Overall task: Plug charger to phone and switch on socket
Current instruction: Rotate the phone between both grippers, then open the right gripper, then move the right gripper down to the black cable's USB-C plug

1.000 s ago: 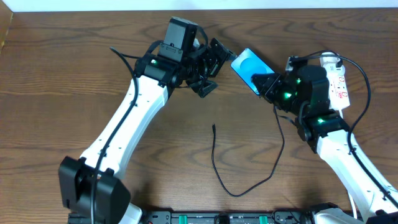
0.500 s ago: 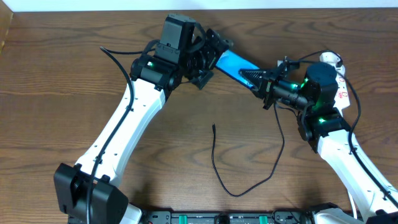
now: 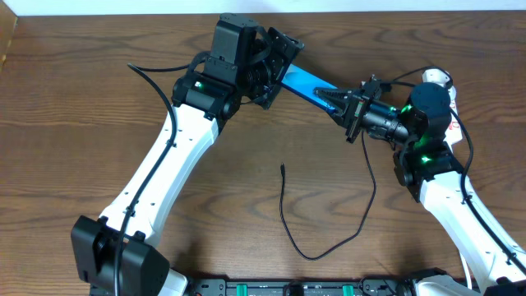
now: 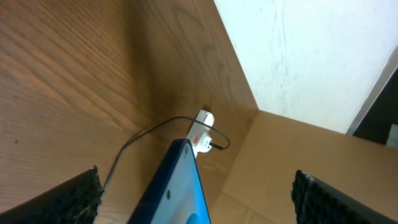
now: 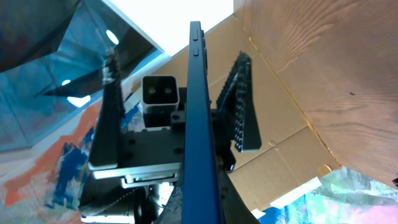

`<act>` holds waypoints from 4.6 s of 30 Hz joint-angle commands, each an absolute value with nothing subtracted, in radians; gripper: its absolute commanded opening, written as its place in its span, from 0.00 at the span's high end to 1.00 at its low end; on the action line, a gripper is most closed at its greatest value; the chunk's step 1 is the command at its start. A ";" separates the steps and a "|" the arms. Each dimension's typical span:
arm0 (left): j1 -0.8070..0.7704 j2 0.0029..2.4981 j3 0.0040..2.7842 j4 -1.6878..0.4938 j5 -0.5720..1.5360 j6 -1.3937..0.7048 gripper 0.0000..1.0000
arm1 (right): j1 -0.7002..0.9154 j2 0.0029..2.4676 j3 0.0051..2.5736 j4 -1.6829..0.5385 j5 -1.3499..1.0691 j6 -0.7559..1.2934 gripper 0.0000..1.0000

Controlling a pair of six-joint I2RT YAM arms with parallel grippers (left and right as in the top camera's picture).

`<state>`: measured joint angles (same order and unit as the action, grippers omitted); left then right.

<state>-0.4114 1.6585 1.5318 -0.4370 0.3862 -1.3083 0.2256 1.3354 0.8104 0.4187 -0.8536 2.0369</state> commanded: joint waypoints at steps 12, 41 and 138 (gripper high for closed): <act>-0.411 1.640 1.538 -0.432 0.373 -1.507 0.34 | 0.222 1.333 0.830 0.438 -0.866 2.051 0.98; -0.447 1.640 1.538 -0.455 0.414 -1.618 0.57 | 0.224 1.333 0.830 0.491 -0.838 2.051 0.98; 0.162 1.640 1.537 -0.455 1.406 -0.569 0.92 | 0.755 1.648 1.015 -0.513 -0.051 0.873 0.05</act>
